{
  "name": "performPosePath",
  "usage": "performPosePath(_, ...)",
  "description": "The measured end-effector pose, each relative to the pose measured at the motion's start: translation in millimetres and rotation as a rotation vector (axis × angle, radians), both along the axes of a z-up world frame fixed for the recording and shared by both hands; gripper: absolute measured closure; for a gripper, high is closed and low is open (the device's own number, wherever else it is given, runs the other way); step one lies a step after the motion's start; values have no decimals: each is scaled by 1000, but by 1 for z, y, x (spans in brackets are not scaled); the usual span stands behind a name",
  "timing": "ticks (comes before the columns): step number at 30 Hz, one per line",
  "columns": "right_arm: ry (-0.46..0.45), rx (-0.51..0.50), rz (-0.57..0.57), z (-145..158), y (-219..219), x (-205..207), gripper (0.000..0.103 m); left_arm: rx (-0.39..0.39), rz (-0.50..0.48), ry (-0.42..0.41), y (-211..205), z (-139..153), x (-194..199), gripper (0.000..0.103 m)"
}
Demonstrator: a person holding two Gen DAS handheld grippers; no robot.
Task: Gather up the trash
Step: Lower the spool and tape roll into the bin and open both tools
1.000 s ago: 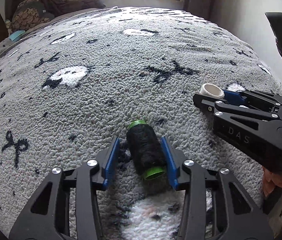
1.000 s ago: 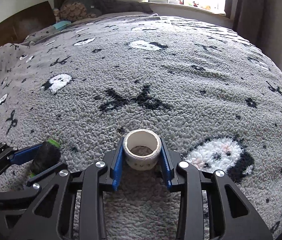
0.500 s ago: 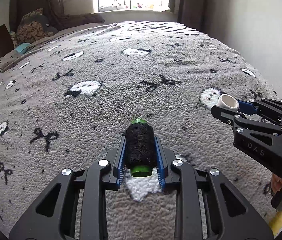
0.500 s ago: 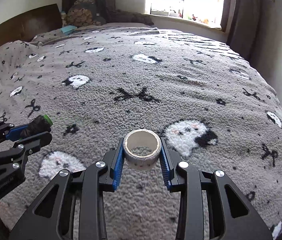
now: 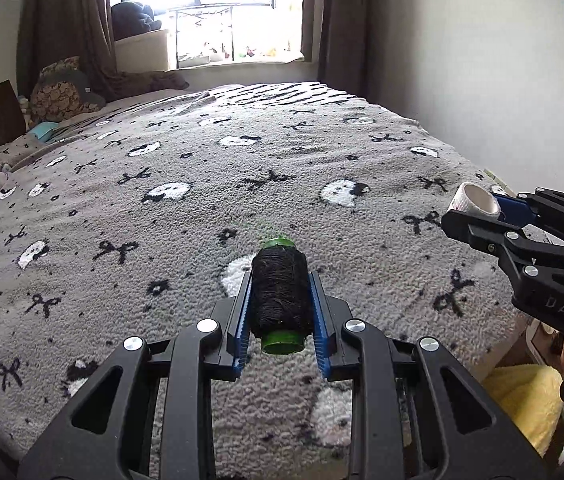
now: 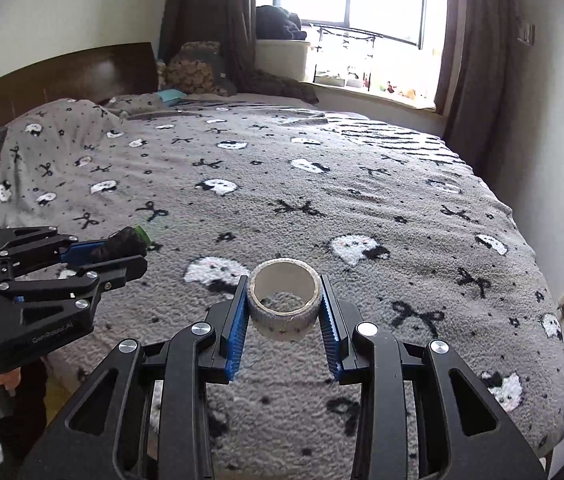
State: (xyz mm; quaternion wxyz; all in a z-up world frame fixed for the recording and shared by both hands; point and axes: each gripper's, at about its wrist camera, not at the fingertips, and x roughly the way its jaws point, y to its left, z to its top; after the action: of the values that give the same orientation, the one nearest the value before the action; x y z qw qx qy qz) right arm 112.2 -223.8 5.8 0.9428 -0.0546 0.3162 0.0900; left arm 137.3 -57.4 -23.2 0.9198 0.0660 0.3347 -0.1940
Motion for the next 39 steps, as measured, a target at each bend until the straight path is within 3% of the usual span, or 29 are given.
performPosePath(6,-6,5,17,-8,8,-47,69,-1,5,-7,13,-8,-47,78)
performPosePath(14,69,26,40,-54,17,-94,69,12,2,22,28,-41,-102,78)
performPosePath(28,299,65,107,-157,30,-147,69,22,-2,250,43,-155,-163,78)
performPosePath(39,539,96,72,-242,35,-147,69,64,-27,494,39,-251,-165,78)
